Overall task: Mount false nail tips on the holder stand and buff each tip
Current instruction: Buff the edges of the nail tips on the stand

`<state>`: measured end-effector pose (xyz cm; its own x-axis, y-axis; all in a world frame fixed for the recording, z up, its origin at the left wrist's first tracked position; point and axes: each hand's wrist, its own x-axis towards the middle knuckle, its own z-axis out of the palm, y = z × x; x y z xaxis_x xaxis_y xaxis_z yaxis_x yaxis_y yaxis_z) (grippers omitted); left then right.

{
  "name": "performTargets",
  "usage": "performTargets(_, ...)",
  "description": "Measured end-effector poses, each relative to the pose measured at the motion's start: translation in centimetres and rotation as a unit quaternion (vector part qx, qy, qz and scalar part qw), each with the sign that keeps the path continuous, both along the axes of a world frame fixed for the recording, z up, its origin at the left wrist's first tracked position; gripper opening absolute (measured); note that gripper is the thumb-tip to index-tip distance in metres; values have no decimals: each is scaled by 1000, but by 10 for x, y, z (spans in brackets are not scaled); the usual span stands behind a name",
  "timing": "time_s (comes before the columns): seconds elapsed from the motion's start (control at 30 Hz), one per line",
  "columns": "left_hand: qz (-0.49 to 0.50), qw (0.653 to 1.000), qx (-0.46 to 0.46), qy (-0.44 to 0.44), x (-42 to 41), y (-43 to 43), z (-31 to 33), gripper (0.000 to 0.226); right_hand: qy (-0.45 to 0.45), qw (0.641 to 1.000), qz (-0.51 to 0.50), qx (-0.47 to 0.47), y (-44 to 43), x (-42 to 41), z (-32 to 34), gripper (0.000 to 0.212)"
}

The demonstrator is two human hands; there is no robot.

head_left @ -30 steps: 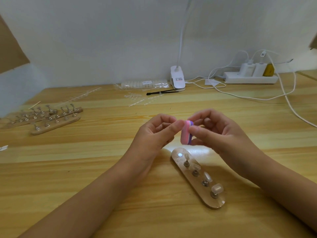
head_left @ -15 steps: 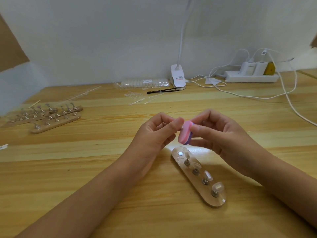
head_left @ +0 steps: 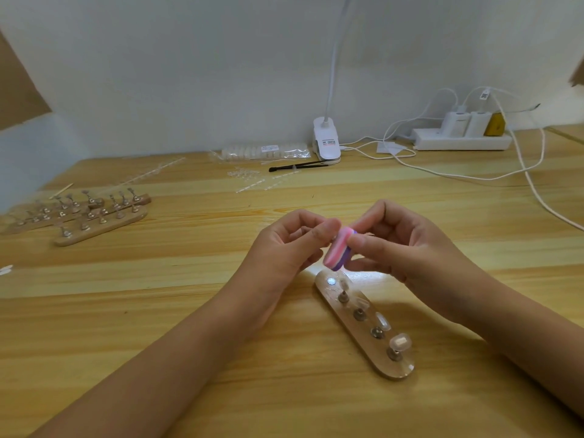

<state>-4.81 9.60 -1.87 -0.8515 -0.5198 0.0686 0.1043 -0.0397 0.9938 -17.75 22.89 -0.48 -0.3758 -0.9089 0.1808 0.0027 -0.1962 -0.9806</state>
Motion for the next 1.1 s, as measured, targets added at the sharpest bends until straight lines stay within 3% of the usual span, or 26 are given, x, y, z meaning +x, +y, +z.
performTargets(0.23,0,1000,9,0,1,-1,1,26,16,1000,1,-3,1,0,-2,28)
performTargets(0.4,3,999,42,8,-1,2,-1,16,-23,999,-36,-21,-2,1,-2,33)
performTargets(0.57,16,997,76,28,-2,0,-4,23,-50,998,-41,-12,-5,3,-4,34)
performTargets(0.83,-7,988,150,45,0,-4,0,18,-130,990,-48,-24,-4,-3,-1,23)
performTargets(1.0,1,998,59,37,-1,3,0,21,-163,984,-56,-41,-4,-9,0,20)
performTargets(1.1,14,999,40,34,-1,4,-1,20,-138,990,-31,-31,-2,-9,1,23)
